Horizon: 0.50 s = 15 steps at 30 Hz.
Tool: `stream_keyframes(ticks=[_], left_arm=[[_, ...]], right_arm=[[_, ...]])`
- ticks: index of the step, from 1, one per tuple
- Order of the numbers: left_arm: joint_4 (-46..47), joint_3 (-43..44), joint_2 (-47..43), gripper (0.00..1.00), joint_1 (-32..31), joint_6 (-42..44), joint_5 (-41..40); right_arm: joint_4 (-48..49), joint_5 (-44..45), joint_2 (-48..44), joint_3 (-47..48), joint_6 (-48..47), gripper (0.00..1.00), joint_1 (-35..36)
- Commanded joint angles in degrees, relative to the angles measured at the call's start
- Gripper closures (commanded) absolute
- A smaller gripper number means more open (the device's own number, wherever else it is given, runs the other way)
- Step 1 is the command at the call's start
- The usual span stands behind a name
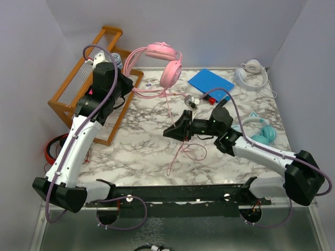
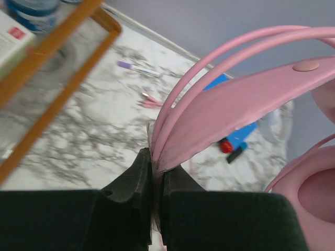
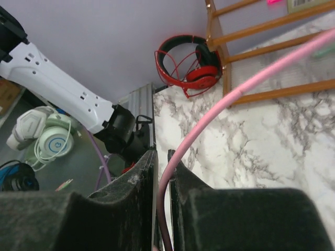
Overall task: Wrap the headphones
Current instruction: Wrap the headphones cable around the headphones.
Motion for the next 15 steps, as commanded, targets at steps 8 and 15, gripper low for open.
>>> stream_keyframes(ticks=[8, 15], left_arm=[[-2.3, -2.7, -1.0, 1.00, -2.7, 25.0, -18.3], [-5.0, -5.9, -2.4, 1.00, -6.5, 36.6, -25.0]], right_arm=[[-39.5, 8.8, 0.2, 26.4, -19.0, 0.82, 0.1], [-53.9, 22.6, 3.7, 36.2, -31.6, 0.83, 0.1]])
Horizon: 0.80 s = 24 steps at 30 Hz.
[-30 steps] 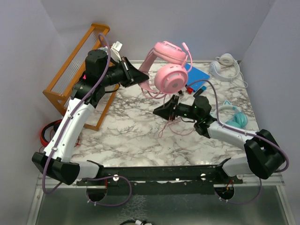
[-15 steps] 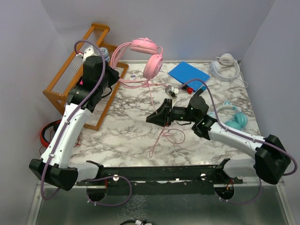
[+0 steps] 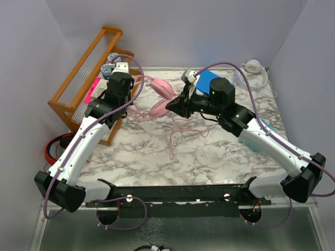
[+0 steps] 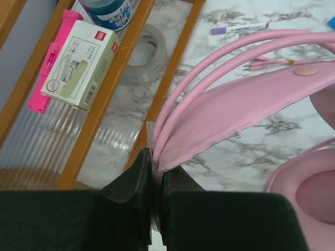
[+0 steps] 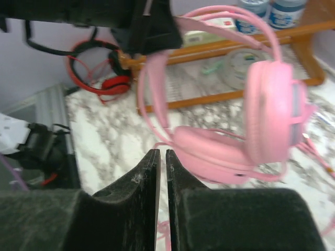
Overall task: Wrap the headphones
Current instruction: Wrap the headphones cable around the headphones.
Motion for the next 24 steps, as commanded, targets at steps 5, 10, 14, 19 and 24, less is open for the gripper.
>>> stream_keyframes(ticks=[5, 10, 14, 19, 24], left_arm=[[-0.2, -1.0, -2.7, 1.00, -5.6, 10.5, -13.1], [-0.9, 0.1, -2.2, 1.00, -6.6, 8.6, -15.0], [-0.9, 0.9, -2.5, 1.00, -6.6, 6.5, -17.6], [-1.5, 4.2, -4.1, 1.00, -6.6, 2.0, -15.0], [-6.0, 15.4, -3.6, 1.00, -6.6, -3.0, -7.6]], right_arm=[[-18.7, 11.4, 5.0, 8.0, -14.2, 0.87, 0.1], [-18.3, 12.5, 4.5, 5.8, -13.8, 0.86, 0.1], [-10.1, 13.0, 0.7, -4.3, -10.0, 0.77, 0.1], [-0.6, 19.1, -4.7, -16.9, -5.6, 0.74, 0.2], [17.1, 20.6, -11.5, -31.4, -3.1, 0.46, 0.0]])
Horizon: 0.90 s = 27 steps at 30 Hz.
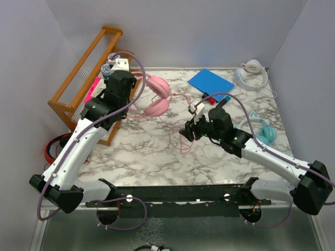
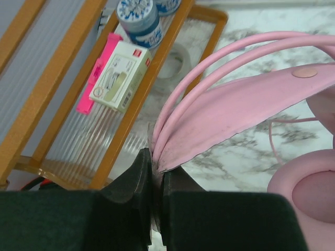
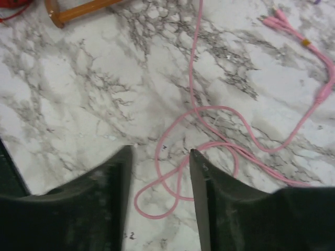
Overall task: Wrap the headphones
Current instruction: Wrap the headphones cable around the headphones.
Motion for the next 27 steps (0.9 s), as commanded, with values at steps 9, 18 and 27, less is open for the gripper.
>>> stream_keyframes(ticks=[9, 18, 27], left_arm=[[-4.0, 31.5, -0.7, 1.00, -0.1, -13.0, 20.0], [-5.4, 37.8, 0.0, 1.00, -0.1, -16.9, 28.3], [-4.7, 37.7, 0.8, 1.00, 0.0, -18.7, 32.1]], right_arm=[[41.1, 4.9, -1.2, -13.8, 0.8, 0.00, 0.0], [53.3, 5.6, 5.9, -9.1, 0.6, 0.00, -2.3], [50.2, -15.7, 9.5, -4.1, 1.2, 0.49, -3.0]])
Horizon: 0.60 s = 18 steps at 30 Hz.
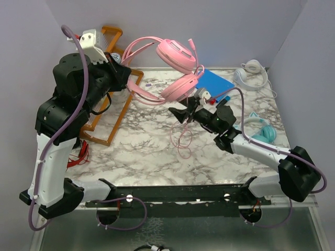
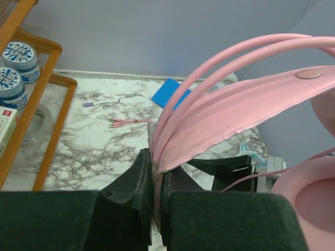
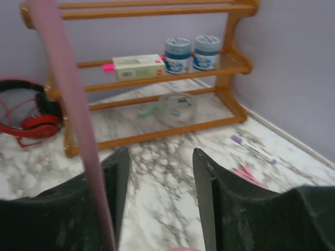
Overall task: Wrap the headphones
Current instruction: Wrap the headphones cable around the headphones.
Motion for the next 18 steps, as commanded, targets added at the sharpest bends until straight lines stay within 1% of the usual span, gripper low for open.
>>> stream_keyframes(ticks=[1, 2, 3, 4, 7, 13, 15, 18], left_arm=[[5.2, 1.3, 0.2, 1.00, -0.1, -3.9, 2.7], [5.5, 0.7, 0.5, 1.00, -0.1, -3.8, 1.9], [5.8, 0.0, 0.8, 1.00, -0.1, -3.8, 1.2], [6.1, -0.5, 1.3, 1.00, 0.0, -4.0, 0.8], [7.8, -2.0, 2.7, 1.00, -0.1, -5.6, 1.7], [14.0, -5.6, 4.5, 1.00, 0.6, -12.6, 7.6], [16.0, -7.2, 5.1, 1.00, 1.9, -16.1, 10.4], [20.7, -10.8, 5.8, 1.00, 4.8, -21.8, 21.1]], right_arm=[[-3.7, -16.6, 2.6, 4.9, -0.5, 0.58, 0.1], [-6.6, -19.5, 3.3, 6.8, 0.1, 0.63, 0.2], [-7.8, -21.5, 3.9, 8.1, 1.6, 0.68, 0.5], [-8.0, -22.8, 4.2, 8.6, 3.3, 0.72, 1.1], [-6.5, -21.7, 3.6, 6.7, 5.3, 0.77, 3.9], [-2.5, -20.5, 3.1, 2.1, 11.0, 0.87, 8.6], [-2.7, -19.8, 3.2, 1.4, 12.0, 0.88, 10.0], [-2.9, -19.6, 3.3, 0.6, 13.8, 0.90, 11.0]])
